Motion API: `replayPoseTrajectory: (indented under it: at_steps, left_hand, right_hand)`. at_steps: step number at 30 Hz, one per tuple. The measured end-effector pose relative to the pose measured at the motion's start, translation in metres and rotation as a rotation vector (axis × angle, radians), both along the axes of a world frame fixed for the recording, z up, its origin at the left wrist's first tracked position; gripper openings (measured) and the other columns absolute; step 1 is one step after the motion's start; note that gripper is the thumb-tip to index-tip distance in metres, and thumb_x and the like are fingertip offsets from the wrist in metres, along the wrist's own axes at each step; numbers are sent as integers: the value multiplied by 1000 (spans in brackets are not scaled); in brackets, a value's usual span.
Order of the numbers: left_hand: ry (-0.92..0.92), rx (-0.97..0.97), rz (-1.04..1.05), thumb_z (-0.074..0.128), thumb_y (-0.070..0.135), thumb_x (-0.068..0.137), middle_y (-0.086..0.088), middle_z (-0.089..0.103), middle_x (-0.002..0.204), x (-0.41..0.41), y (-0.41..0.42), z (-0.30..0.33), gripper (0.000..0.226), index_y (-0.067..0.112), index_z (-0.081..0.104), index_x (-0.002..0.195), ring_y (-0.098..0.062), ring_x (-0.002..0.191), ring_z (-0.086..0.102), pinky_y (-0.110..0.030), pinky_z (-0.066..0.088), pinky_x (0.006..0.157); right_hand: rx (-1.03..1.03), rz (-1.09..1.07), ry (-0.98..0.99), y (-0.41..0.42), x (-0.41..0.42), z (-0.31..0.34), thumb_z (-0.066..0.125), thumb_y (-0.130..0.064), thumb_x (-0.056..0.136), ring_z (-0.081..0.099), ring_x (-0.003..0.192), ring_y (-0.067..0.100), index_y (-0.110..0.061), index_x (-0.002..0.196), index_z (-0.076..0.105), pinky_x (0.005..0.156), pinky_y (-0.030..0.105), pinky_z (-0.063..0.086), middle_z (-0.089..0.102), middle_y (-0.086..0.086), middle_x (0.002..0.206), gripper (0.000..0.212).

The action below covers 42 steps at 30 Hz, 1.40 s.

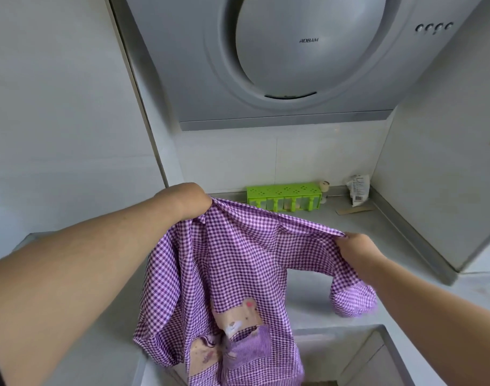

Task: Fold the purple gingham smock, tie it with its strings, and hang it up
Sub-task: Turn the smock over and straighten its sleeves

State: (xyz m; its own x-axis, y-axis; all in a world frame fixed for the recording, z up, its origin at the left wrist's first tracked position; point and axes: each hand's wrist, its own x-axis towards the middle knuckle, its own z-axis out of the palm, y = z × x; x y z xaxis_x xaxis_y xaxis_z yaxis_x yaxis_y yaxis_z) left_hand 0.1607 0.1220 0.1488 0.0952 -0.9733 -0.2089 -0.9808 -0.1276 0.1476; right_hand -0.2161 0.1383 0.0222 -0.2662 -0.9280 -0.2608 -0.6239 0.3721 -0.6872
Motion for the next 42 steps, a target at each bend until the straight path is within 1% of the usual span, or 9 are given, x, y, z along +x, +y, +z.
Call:
replayPoseTrajectory:
  at_steps: [3,11,15,20,24,27,31,37,42]
  left_hand:
    - [-16,8,0,42,32,98,-2,73,94,-10,-17,-10,35,17,73,89,-20,87,69,-36,59,83]
    - [-106,40,-33,41,30,96,-1,69,94,-58,-83,-45,30,20,66,83,-20,87,65,-32,52,75]
    - [-167,78,-83,40,26,101,-5,68,107,-104,-134,-67,32,14,69,100,-21,92,61,-32,45,71]
    - [-166,95,-125,37,22,100,-10,69,101,-164,-193,-95,32,17,58,76,-20,84,60,-38,56,78]
    - [-125,99,-103,40,24,101,-6,60,82,-198,-219,-121,31,14,57,78,-20,72,55,-31,38,58]
    - [-68,135,-88,40,30,98,-4,62,92,-214,-232,-137,25,17,60,90,-22,85,62,-31,49,69]
    - [13,174,-112,43,31,97,-9,69,118,-229,-242,-157,32,15,66,112,-27,100,64,-34,52,82]
    - [63,180,-173,67,36,97,-2,69,114,-214,-246,-192,38,19,60,130,-23,99,65,-37,55,84]
    - [117,160,-114,65,14,100,-8,63,147,-165,-244,-215,52,20,53,151,-30,130,62,-35,48,106]
  right_hand:
    - [-53,138,233,-7,-18,1,51,-35,103,69,73,22,-16,87,68,68,37,58,71,6,80,30]
    - [38,225,607,-58,-74,-4,38,-75,94,68,67,16,-27,79,66,69,38,62,69,-5,72,58]
    - [197,209,645,-105,-113,-12,33,-92,82,70,61,17,-22,75,69,66,36,63,71,-2,68,80]
    - [189,239,841,-170,-158,-16,45,-60,99,64,68,19,-20,92,69,60,30,52,65,-3,76,47]
    - [26,219,1064,-194,-179,-23,44,-18,93,58,100,28,-20,118,65,85,39,46,62,4,103,33]
    - [-244,341,954,-195,-162,-47,46,-19,93,52,116,30,-19,131,53,98,44,44,54,8,127,39]
    - [-314,889,649,-169,-97,-103,46,-26,98,53,128,25,-30,149,41,104,45,48,48,-1,149,51]
    - [70,890,560,-175,-50,-165,42,-32,103,40,145,26,-31,164,6,109,47,44,14,-7,172,70]
    - [261,847,708,-183,-38,-185,34,-71,98,34,148,27,-34,164,10,108,50,42,17,-3,170,79]
